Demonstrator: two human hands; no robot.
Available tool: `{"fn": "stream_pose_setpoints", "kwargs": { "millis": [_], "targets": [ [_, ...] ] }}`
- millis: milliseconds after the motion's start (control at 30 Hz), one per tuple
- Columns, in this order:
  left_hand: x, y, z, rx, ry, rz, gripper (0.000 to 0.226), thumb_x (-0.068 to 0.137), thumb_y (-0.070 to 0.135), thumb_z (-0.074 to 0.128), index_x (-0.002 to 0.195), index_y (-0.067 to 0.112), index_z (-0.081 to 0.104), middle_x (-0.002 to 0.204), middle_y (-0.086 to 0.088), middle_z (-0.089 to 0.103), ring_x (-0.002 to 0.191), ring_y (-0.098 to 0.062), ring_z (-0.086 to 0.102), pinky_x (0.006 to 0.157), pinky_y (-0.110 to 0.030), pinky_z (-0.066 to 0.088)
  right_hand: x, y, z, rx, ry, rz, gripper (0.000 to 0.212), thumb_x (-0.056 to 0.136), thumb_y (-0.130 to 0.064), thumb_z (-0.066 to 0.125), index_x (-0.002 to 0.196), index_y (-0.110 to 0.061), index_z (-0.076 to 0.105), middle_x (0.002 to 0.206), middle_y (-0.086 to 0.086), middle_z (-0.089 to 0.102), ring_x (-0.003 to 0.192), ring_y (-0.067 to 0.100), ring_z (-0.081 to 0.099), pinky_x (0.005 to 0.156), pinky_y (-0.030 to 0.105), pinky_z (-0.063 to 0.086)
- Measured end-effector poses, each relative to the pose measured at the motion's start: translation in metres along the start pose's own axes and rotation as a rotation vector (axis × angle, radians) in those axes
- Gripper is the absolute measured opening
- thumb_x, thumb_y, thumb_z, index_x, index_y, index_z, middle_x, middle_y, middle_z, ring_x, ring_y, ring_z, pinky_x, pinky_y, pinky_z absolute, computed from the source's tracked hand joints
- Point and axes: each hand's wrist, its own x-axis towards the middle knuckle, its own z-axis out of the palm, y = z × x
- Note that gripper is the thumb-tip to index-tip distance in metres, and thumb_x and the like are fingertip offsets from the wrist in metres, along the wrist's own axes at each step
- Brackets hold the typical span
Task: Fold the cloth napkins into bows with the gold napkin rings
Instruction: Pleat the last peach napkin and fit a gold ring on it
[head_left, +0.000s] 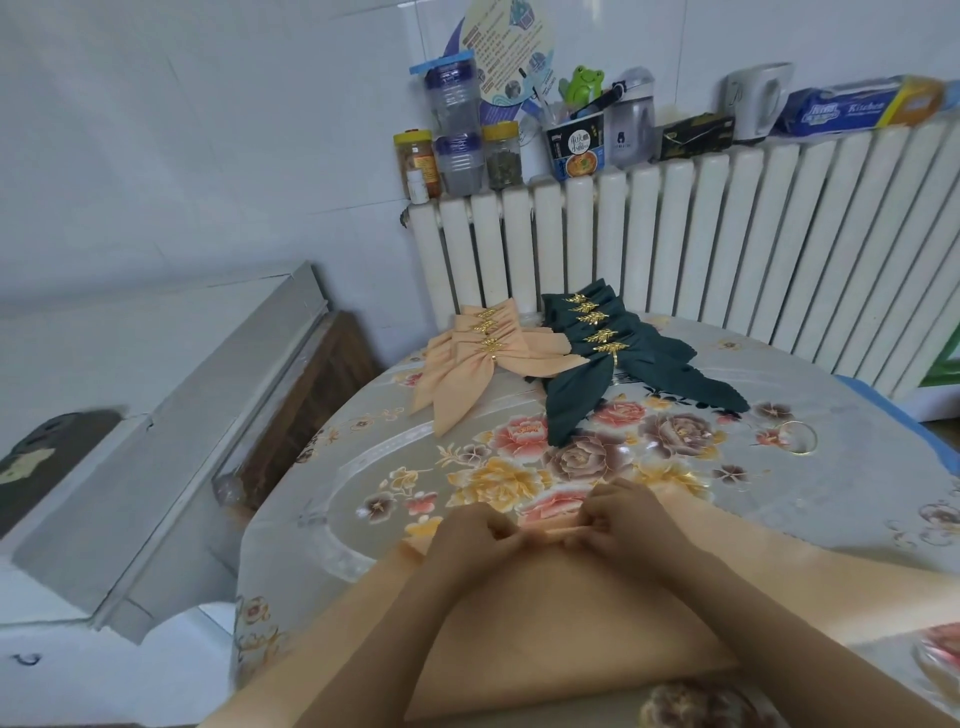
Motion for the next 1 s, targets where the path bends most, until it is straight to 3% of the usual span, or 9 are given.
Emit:
{"fn": "stream_pose_setpoints", "kwargs": {
  "millis": [67, 200, 267, 367, 501, 701, 801, 868, 1001],
  "targets": [
    [-0.005, 0.001, -0.002, -0.068, -0.025, -0.042, 0.051, 0.085, 0.048, 0.062, 0.047, 0.021, 0.042, 0.048, 0.004, 0.031, 0.049, -0.011, 0.028, 0.049, -0.021, 0.021, -0.001, -0.001, -0.002, 0.028, 0.006, 0.009, 0.03, 0.092, -0.041, 0.053, 0.087, -0.017, 0.071, 0.081, -0.008, 0.057, 0.083, 0.009, 0.045, 0.066, 0.019, 0.028],
    [-0.009, 0.003, -0.003, -0.117, -0.027, -0.049, 0.012, 0.074, 0.033, 0.077, 0.066, 0.026, 0.073, 0.058, 0.014, 0.056, 0.056, 0.001, 0.051, 0.057, -0.011, 0.037, -0.003, -0.002, -0.002, 0.02, -0.013, 0.037, 0.028, 0.089, -0.043, 0.056, 0.089, -0.017, 0.066, 0.083, -0.008, 0.05, 0.082, 0.008, 0.042, 0.062, 0.011, 0.027],
    [-0.008, 0.004, 0.0, -0.064, 0.002, -0.051, 0.009, 0.069, 0.033, 0.08, 0.075, 0.028, 0.076, 0.074, 0.018, 0.058, 0.076, 0.001, 0.054, 0.071, -0.017, 0.043, -0.003, -0.003, 0.001, 0.009, -0.007, 0.04, 0.025, 0.083, -0.042, 0.064, 0.095, -0.021, 0.063, 0.093, -0.008, 0.053, 0.092, 0.008, 0.044, 0.071, 0.013, 0.03],
    [-0.002, 0.008, 0.0, 0.133, 0.02, -0.073, 0.021, 0.066, 0.044, 0.078, 0.078, 0.036, 0.063, 0.096, 0.013, 0.048, 0.102, -0.009, 0.043, 0.091, -0.03, 0.036, -0.002, -0.004, 0.005, 0.047, 0.003, 0.112, 0.04, 0.08, -0.039, 0.068, 0.116, -0.025, 0.057, 0.121, -0.005, 0.052, 0.113, 0.012, 0.043, 0.092, 0.02, 0.031],
    [0.003, 0.011, -0.002, 0.188, -0.045, -0.097, 0.037, 0.07, 0.043, 0.077, 0.095, 0.029, 0.053, 0.095, 0.01, 0.052, 0.096, -0.012, 0.049, 0.09, -0.033, 0.029, 0.002, -0.01, 0.002, -0.089, -0.124, 0.131, 0.041, 0.087, -0.041, 0.058, 0.125, -0.03, 0.051, 0.131, -0.007, 0.045, 0.129, 0.015, 0.03, 0.104, 0.032, 0.022],
    [-0.001, 0.016, -0.005, 0.36, 0.02, 0.039, 0.026, 0.076, 0.041, 0.069, 0.095, 0.023, 0.068, 0.094, 0.006, 0.052, 0.1, -0.014, 0.047, 0.085, -0.032, 0.028, 0.002, -0.015, 0.001, -0.212, 0.072, -0.015, 0.011, 0.079, -0.018, 0.061, 0.088, -0.025, 0.063, 0.094, -0.006, 0.056, 0.098, 0.019, 0.047, 0.086, 0.031, 0.026],
    [-0.013, 0.01, 0.004, 0.254, 0.178, 0.172, 0.017, 0.069, 0.033, 0.071, 0.074, 0.018, 0.066, 0.082, 0.001, 0.06, 0.076, -0.017, 0.055, 0.067, -0.028, 0.036, -0.008, -0.012, 0.006, -0.202, 0.246, -0.13, 0.009, 0.064, -0.016, 0.051, 0.061, -0.022, 0.056, 0.066, -0.008, 0.055, 0.07, 0.017, 0.05, 0.07, 0.027, 0.024],
    [-0.02, 0.007, 0.009, 0.207, 0.23, 0.198, 0.015, 0.064, 0.031, 0.068, 0.066, 0.018, 0.062, 0.072, 0.001, 0.06, 0.065, -0.017, 0.054, 0.059, -0.028, 0.036, -0.014, -0.01, 0.006, -0.162, 0.252, -0.162, 0.01, 0.065, -0.018, 0.046, 0.059, -0.022, 0.053, 0.061, -0.01, 0.055, 0.067, 0.014, 0.044, 0.066, 0.026, 0.028],
    [-0.037, 0.007, 0.006, 0.131, 0.214, 0.196, 0.01, 0.072, 0.026, 0.063, 0.073, 0.016, 0.065, 0.079, 0.003, 0.061, 0.077, -0.014, 0.052, 0.066, -0.026, 0.035, -0.03, -0.007, -0.002, -0.003, 0.184, -0.175, 0.018, 0.061, -0.007, 0.062, 0.063, -0.022, 0.052, 0.06, -0.009, 0.056, 0.058, 0.015, 0.05, 0.053, 0.024, 0.038]
  ]
}}
